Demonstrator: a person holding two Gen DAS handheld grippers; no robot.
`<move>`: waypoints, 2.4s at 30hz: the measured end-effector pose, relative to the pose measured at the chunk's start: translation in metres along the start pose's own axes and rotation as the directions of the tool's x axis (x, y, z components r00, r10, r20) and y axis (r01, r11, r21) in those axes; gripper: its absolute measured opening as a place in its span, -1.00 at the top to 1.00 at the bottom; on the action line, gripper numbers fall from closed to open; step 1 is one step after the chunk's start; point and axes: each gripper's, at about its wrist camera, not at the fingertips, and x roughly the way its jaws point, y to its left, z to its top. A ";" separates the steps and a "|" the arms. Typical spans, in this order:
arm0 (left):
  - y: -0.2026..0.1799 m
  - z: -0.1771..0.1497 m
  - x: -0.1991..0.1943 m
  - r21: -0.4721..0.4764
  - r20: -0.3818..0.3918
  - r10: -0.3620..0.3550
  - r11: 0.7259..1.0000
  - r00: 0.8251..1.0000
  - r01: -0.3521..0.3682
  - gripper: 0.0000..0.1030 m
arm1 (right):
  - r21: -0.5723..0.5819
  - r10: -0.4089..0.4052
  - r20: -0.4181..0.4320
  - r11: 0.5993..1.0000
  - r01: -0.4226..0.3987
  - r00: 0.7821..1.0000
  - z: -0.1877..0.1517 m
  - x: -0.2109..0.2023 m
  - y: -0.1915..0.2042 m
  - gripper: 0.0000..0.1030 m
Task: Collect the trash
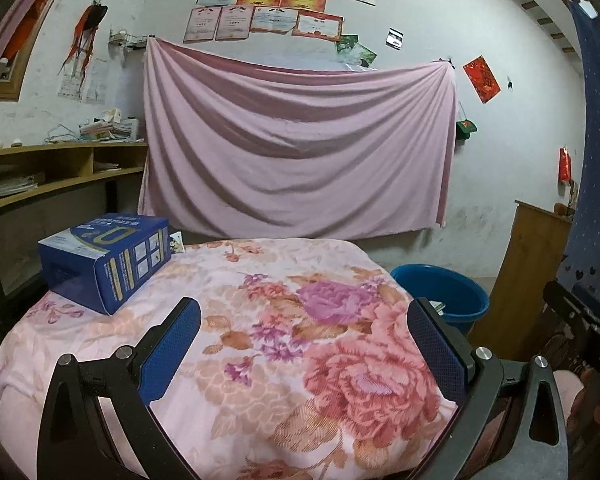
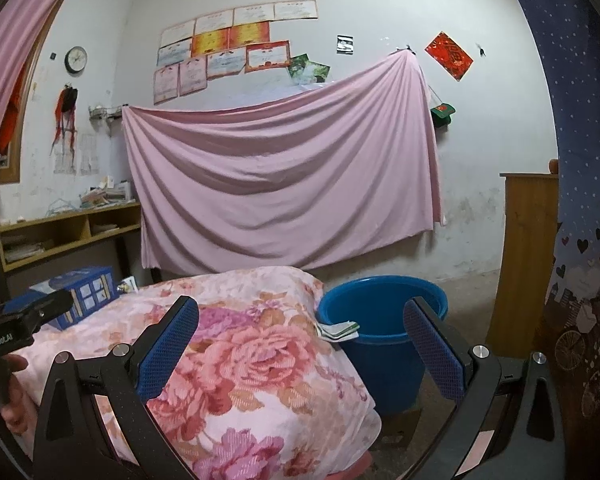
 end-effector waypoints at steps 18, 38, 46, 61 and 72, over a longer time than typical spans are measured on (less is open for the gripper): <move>0.005 -0.007 0.003 0.002 0.005 0.007 1.000 1.000 -0.007 -0.96 | -0.023 0.003 -0.014 1.000 -0.003 1.000 -0.007 0.000 0.007 -1.00; 0.007 -0.008 0.005 0.002 0.006 0.014 1.000 1.000 -0.014 -0.96 | -0.021 0.003 -0.016 1.000 -0.003 1.000 -0.006 0.000 0.006 -1.00; 0.008 -0.008 0.005 0.000 0.007 0.014 1.000 1.000 -0.014 -0.96 | -0.021 0.004 -0.016 1.000 -0.004 1.000 -0.006 0.000 0.006 -1.00; 0.008 -0.007 0.006 -0.001 0.003 0.023 1.000 1.000 -0.023 -0.96 | -0.020 0.004 -0.017 1.000 -0.004 1.000 -0.006 0.000 0.006 -1.00; 0.004 -0.007 0.008 0.020 -0.003 0.059 0.998 0.998 -0.059 -0.96 | -0.020 0.003 -0.019 1.000 -0.004 1.000 -0.005 -0.001 0.006 -1.00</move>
